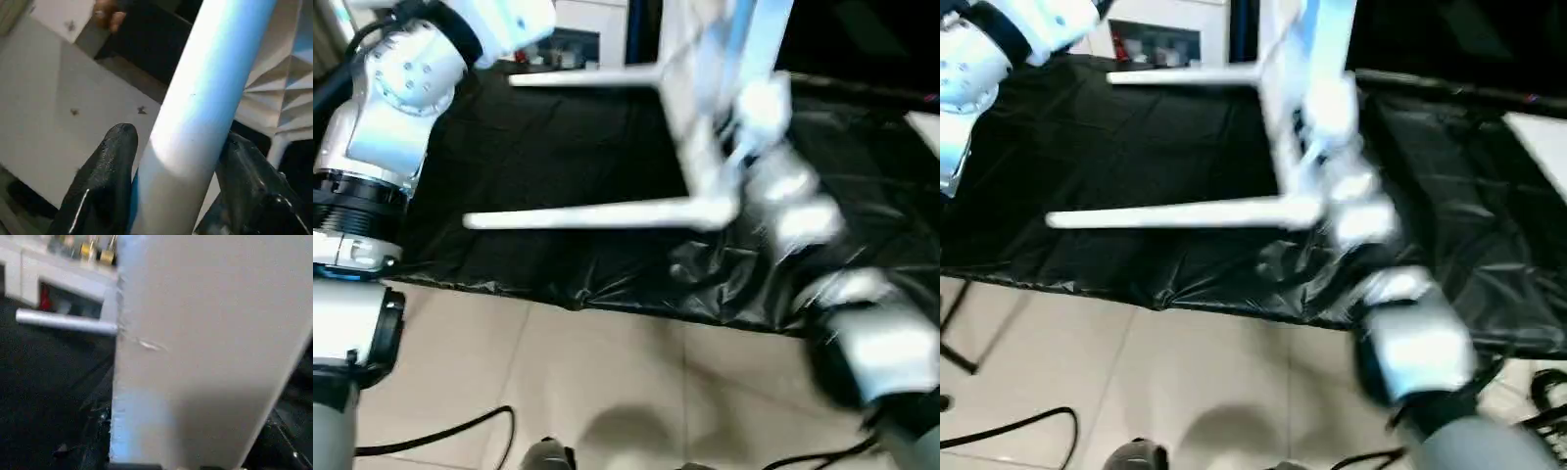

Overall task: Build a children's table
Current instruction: Flip table

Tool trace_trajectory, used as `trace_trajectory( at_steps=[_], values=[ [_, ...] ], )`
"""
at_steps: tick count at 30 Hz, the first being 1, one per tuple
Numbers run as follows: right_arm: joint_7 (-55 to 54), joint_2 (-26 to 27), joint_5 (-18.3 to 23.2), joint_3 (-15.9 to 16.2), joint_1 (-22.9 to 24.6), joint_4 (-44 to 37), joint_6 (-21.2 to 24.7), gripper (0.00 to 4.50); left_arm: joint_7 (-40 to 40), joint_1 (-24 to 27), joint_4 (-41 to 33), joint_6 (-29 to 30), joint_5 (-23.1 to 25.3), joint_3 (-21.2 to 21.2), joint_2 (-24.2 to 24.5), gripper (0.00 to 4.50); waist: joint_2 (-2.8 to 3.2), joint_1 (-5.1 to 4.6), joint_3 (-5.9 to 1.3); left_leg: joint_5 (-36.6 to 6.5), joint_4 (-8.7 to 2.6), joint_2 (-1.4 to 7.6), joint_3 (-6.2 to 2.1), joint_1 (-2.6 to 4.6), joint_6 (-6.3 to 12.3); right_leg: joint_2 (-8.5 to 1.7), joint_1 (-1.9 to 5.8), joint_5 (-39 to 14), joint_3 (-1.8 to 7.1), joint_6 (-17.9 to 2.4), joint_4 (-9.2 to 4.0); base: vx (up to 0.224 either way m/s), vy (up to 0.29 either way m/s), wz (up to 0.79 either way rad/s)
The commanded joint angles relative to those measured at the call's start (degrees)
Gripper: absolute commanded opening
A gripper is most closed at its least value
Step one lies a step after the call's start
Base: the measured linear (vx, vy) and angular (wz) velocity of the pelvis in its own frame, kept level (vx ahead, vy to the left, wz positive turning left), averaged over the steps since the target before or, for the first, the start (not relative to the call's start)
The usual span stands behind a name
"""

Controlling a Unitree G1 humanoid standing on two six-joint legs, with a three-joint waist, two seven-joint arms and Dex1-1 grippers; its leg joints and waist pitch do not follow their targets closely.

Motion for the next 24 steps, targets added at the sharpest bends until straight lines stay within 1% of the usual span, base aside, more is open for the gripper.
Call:
trace_trajectory(
  at_steps=[1, 2, 3, 4, 5, 6, 7, 8, 9, 10, 11, 12, 13, 14, 15, 16, 17, 18, 19, 20, 21, 22, 24],
  values=[
    [0.3, -5.2, 1.1, -4.4, -6.1, -1.7, -4.0, 1.92, 3.9, 1.1, 0.0, 2.4, -11.9, 8.1, -3.2, 2.32, -0.77, -0.07, -6.2, 0.7, -2.48, 1.2, -0.25, 1.82, 0.83, -3.42, 3.68, 14.9, 2.12, -13.9, -2.13, 0.0, 0.0, 0.0],
    [1.3, -6.7, 1.2, -4.6, -8.2, -1.6, -4.6, 1.92, 4.9, 1.9, -0.4, 3.4, -13.2, 9.6, -3.7, 2.32, -0.99, -0.08, -6.25, 1.4, -2.26, 1.1, -0.13, 1.59, 2.03, -3.28, 3.7, 16.6, 2.05, -14.5, -1.91, 0.0, 0.0, 0.0],
    [2.0, -7.8, 1.3, -4.8, -10.0, -1.5, -5.2, 1.92, 5.3, 3.0, -1.0, 4.4, -14.3, 10.9, -4.2, 2.32, -0.92, -0.08, -6.19, 1.4, -2.23, 1.08, -0.15, 1.44, 2.55, -3.2, 3.67, 16.6, 1.99, -14.6, -1.98, 0.0, 0.0, 0.0],
    [2.0, -7.9, 1.3, -4.8, -10.1, -1.5, -5.2, 1.92, 5.3, 3.0, -1.0, 4.5, -14.4, 11.0, -4.2, 2.32, -0.99, -0.18, -6.05, 0.7, -2.16, 1.17, -0.1, 1.38, 3.18, -3.22, 3.48, 15.6, 1.95, -14.7, -2.04, 0.0, 0.0, 0.0],
    [4.7, -9.5, 1.3, -4.3, -13.3, -1.3, -6.1, 1.92, 5.4, 6.1, -2.6, 6.8, -16.3, 13.0, -5.4, 2.32, -1.2, -0.33, -5.77, -0.8, -2.29, 1.34, 0.04, 1.47, 3.34, -3.31, 3.26, 13.2, 1.98, -14.8, -2.35, 0.0, 0.0, 0.0],
    [4.8, -9.6, 1.3, -4.3, -13.4, -1.3, -6.1, 1.92, 5.4, 6.2, -2.7, 6.9, -16.3, 13.1, -5.5, 2.32, -1.18, -0.45, -5.81, -1.0, -2.27, 1.44, -0.11, 1.34, 3.34, -3.41, 3.49, 12.5, 1.93, -15.1, -2.18, 0.0, 0.0, 0.0],
    [8.5, -10.3, 0.6, -2.7, -15.0, -0.7, -5.5, 1.91, 4.8, 8.9, -4.1, 9.0, -17.1, 13.8, -6.6, 2.32, -1.33, -0.58, -5.79, -1.1, -2.32, 1.66, -0.12, 1.39, 3.4, -3.42, 3.41, 11.3, 1.88, -14.9, -2.26, 0.0, 0.0, 0.0],
    [10.5, -10.4, 0.1, -1.7, -15.4, -0.2, -4.7, 1.91, 4.5, 10.0, -4.7, 9.4, -17.0, 13.5, -6.9, 2.32, -1.24, -0.7, -5.71, -1.3, -2.31, 1.71, -0.11, 1.5, 3.33, -3.29, 3.23, 10.3, 1.9, -14.7, -2.46, 0.0, 0.0, 0.0],
    [13.1, -10.8, -1.3, 0.3, -15.7, 0.3, -3.9, 1.9, 4.0, 11.5, -5.6, 9.9, -16.7, 12.9, -7.1, 2.32, -1.15, -0.79, -5.61, -1.7, -2.33, 1.73, -0.12, 1.56, 3.22, -3.22, 3.08, 9.7, 1.92, -14.6, -2.48, 0.0, 0.0, 0.0],
    [13.5, -10.8, -1.7, 0.7, -15.7, 0.4, -3.8, 1.9, 3.8, 11.8, -5.7, 10.0, -16.6, 12.7, -7.2, 2.31, -1.44, -0.99, -5.35, -3.2, -2.56, 1.92, -0.14, 1.61, 2.63, -3.33, 3.02, 7.2, 1.88, -14.3, -2.77, 0.0, 0.0, 0.0],
    [14.1, -11.0, -2.6, 1.6, -15.7, 0.6, -3.7, 1.9, 3.5, 12.3, -6.1, 10.2, -16.4, 12.4, -7.3, 2.31, -1.47, -1.16, -5.13, -5.2, -2.71, 1.99, -0.12, 1.86, 1.79, -3.35, 2.84, 4.2, 1.94, -13.9, -3.11, 0.0, 0.0, 0.0],
    [14.4, -11.0, -2.7, 1.8, -15.6, 0.8, -3.5, 1.9, 3.4, 12.4, -6.2, 10.3, -16.2, 12.2, -7.2, 2.29, -1.44, -1.21, -5.02, -6.2, -2.84, 2.0, -0.14, 1.95, 1.26, -3.39, 2.8, 2.5, 1.96, -13.6, -3.31, 0.0, 0.0, 0.0],
    [15.1, -10.9, -2.6, 2.0, -15.5, 1.6, -3.3, 1.9, 3.1, 12.7, -6.6, 10.6, -15.6, 11.9, -7.2, 2.26, -1.85, -1.27, -4.95, -7.9, -2.98, 2.11, -0.15, 2.14, 0.38, -3.58, 2.76, -0.4, 2.05, -13.1, -3.6, 0.0, 0.0, 0.0],
    [15.1, -10.8, -2.5, 2.0, -15.5, 2.0, -3.3, 1.9, 3.2, 12.6, -6.7, 10.5, -15.3, 11.9, -7.2, 2.24, -1.84, -1.24, -4.93, -8.4, -3.04, 2.16, -0.21, 2.19, -0.06, -3.68, 2.78, -1.5, 2.07, -12.8, -3.7, 0.0, 0.0, 0.0],
    [15.3, -10.7, -2.5, 2.1, -15.5, 2.6, -3.3, 2.25, 3.2, 12.4, -6.6, 10.5, -15.1, 11.9, -7.1, 2.24, -1.69, -1.32, -4.78, -9.7, -3.14, 2.2, -0.18, 2.38, -0.86, -3.64, 2.47, -3.4, 2.11, -12.3, -3.94, 0.0, 0.0, 0.0],
    [15.6, -10.8, -2.5, 2.2, -15.6, 3.1, -3.5, 2.46, 3.2, 12.4, -6.8, 10.8, -15.0, 11.9, -7.2, 2.24, -1.71, -1.39, -4.69, -10.7, -3.23, 2.22, -0.2, 2.46, -1.29, -3.64, 2.37, -4.7, 2.1, -12.1, -4.09, 0.0, 0.0, 0.0],
    [15.7, -10.8, -2.7, 2.2, -15.7, 3.5, -3.7, 2.6, 3.2, 12.1, -6.8, 11.0, -14.9, 11.8, -7.1, 2.24, -1.73, -1.43, -4.76, -12.2, -3.28, 2.25, -0.28, 2.47, -2.34, -3.76, 2.38, -7.0, 2.08, -11.4, -4.26, 0.0, 0.0, 0.0],
    [16.0, -10.8, -2.8, 2.1, -16.1, 4.2, -4.1, 2.6, 3.0, 11.9, -7.1, 11.6, -14.8, 11.7, -7.0, 2.23, -1.65, -1.46, -4.76, -12.4, -3.31, 2.25, -0.31, 2.5, -2.53, -3.79, 2.33, -7.2, 2.1, -11.2, -4.27, 0.0, 0.0, 0.0],
    [16.4, -10.9, -2.9, 1.9, -16.5, 4.6, -4.4, 2.64, 2.6, 11.6, -7.3, 12.2, -14.5, 11.4, -6.8, 2.22, -1.68, -1.53, -4.77, -12.8, -3.3, 2.26, -0.31, 2.49, -2.71, -3.8, 2.26, -7.5, 2.09, -11.0, -4.28, 0.0, 0.0, 0.0],
    [16.4, -10.9, -3.0, 1.9, -16.5, 4.6, -4.4, 2.81, 2.5, 11.6, -7.3, 12.3, -14.5, 11.4, -6.8, 2.22, -1.61, -1.55, -4.74, -13.0, -3.29, 2.2, -0.32, 2.47, -2.78, -3.75, 2.2, -7.9, 2.07, -10.9, -4.33, 0.0, 0.0, 0.0],
    [16.7, -10.9, -2.9, 1.8, -16.6, 4.8, -4.6, 2.96, 2.3, 11.7, -7.8, 12.9, -14.6, 11.4, -6.8, 2.22, -1.68, -1.61, -4.75, -13.1, -3.3, 2.17, -0.33, 2.34, -2.82, -3.78, 2.24, -8.1, 2.08, -10.8, -4.39, 0.0, 0.0, 0.0],
    [16.9, -11.0, -2.9, 1.7, -16.7, 4.9, -4.6, 3.04, 2.2, 11.8, -8.2, 13.4, -14.8, 11.3, -6.8, 2.21, -1.57, -1.63, -4.76, -13.2, -3.28, 2.17, -0.37, 2.31, -2.88, -3.83, 2.22, -8.4, 2.09, -10.7, -4.42, 0.0, 0.0, 0.0],
    [17.7, -11.0, -2.8, 1.6, -16.8, 5.0, -4.7, 3.14, 2.2, 11.9, -8.5, 14.3, -14.7, 11.0, -6.6, 2.18, -1.64, -1.64, -4.78, -12.9, -3.25, 2.15, -0.34, 2.23, -2.74, -3.78, 2.19, -8.2, 2.08, -10.7, -4.39, 0.0, 0.0, 0.0]
  ],
)
